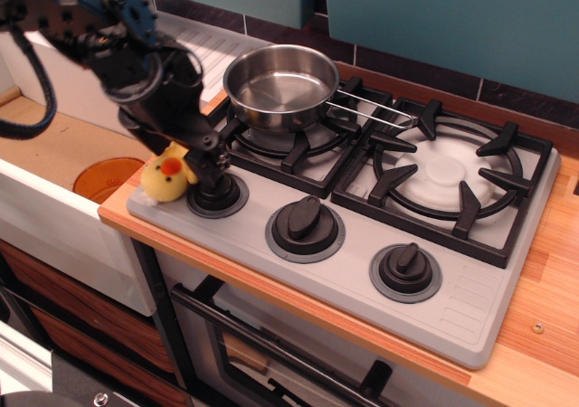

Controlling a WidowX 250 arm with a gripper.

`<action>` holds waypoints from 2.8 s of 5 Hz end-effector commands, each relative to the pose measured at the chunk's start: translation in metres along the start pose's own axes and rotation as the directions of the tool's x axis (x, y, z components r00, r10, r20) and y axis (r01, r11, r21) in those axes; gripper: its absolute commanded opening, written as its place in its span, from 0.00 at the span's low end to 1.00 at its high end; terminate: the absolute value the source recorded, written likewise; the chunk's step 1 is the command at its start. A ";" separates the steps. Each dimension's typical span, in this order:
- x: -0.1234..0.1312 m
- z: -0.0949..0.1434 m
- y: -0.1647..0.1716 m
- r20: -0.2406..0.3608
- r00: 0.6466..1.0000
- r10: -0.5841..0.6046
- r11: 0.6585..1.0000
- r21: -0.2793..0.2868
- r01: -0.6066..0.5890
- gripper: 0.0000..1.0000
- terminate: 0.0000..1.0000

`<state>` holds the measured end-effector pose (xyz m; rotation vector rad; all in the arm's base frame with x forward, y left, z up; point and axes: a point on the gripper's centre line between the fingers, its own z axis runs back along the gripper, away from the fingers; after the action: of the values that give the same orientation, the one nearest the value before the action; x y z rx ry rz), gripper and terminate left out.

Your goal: Put stuffedduck in pan

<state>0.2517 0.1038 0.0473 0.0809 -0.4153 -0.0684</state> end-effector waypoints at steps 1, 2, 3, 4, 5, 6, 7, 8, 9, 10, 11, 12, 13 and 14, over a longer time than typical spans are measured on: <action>-0.002 -0.008 0.021 0.053 0.999 -0.011 0.999 0.035 0.009 1.00 0.00; -0.007 -0.015 0.024 0.050 0.999 -0.001 0.999 0.038 -0.001 1.00 0.00; -0.011 -0.023 0.024 0.025 1.000 0.013 1.000 0.019 -0.013 1.00 0.00; -0.010 -0.027 0.022 -0.024 1.000 0.012 1.000 0.019 -0.011 0.00 0.00; -0.004 -0.019 0.021 -0.085 0.996 0.015 1.000 0.027 -0.013 0.00 0.00; 0.006 -0.001 0.019 -0.133 0.991 0.010 0.999 0.052 -0.003 0.00 0.00; 0.023 0.020 0.016 -0.159 0.987 0.004 0.998 0.062 0.006 0.00 0.00; 0.043 0.041 0.010 -0.163 0.987 -0.016 0.995 0.091 0.031 0.00 0.00; 0.068 0.053 0.001 -0.171 0.985 -0.035 0.993 0.108 0.054 0.00 0.00; 0.094 0.054 -0.007 -0.173 0.984 -0.048 0.992 0.107 0.067 0.00 0.00; 0.117 0.045 -0.013 -0.161 0.985 -0.064 0.993 0.089 0.080 0.00 0.00; 0.132 0.037 -0.014 -0.162 0.984 -0.072 0.993 0.083 0.087 0.00 0.00; 0.135 0.029 -0.014 -0.139 0.985 -0.097 0.992 0.069 0.108 1.00 0.00; 0.135 0.025 -0.015 -0.137 0.986 -0.090 0.993 0.060 0.099 1.00 0.00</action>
<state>0.3559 0.0748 0.1103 0.1556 -0.2316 -0.1460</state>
